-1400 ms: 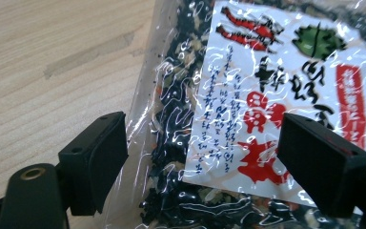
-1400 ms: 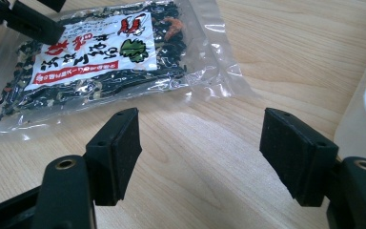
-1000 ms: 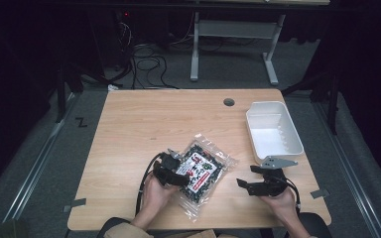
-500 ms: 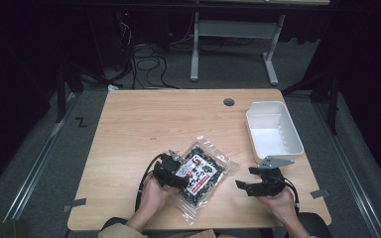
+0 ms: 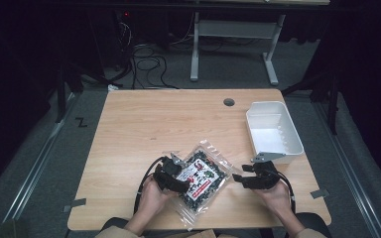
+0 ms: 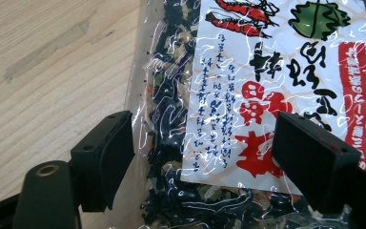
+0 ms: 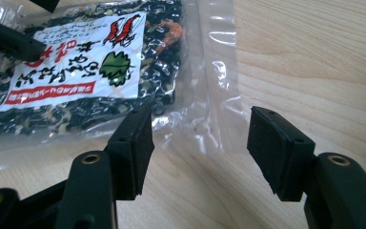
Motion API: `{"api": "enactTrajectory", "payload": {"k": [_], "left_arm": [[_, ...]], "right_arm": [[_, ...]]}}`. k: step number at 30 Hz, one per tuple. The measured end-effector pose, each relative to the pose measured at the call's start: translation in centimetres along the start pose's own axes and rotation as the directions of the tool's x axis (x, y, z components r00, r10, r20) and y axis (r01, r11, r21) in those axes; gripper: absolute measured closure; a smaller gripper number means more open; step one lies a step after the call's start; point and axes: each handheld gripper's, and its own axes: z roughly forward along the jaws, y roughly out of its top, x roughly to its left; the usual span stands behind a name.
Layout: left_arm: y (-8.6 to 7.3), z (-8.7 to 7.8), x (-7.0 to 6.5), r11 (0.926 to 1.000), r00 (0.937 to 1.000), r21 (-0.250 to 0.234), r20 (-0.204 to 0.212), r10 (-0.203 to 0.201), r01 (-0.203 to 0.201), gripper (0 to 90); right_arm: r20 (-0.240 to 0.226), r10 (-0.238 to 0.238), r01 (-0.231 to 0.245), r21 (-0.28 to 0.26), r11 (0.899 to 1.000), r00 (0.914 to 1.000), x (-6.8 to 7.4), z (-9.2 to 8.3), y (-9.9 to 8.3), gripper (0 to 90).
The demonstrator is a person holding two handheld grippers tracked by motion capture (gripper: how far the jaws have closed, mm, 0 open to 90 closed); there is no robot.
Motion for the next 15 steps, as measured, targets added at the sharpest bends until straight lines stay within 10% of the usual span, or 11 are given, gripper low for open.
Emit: {"api": "enactTrajectory", "payload": {"k": [15], "left_arm": [[-0.1, 0.0, -0.8, 0.9996, 0.9993, -0.003, 0.025, 0.027, -0.027, 22.7]], "right_arm": [[-0.017, 0.068, -0.067, 0.055, 0.996, 0.9975, -1.1, 2.2, 1.1, 44.7]]}}
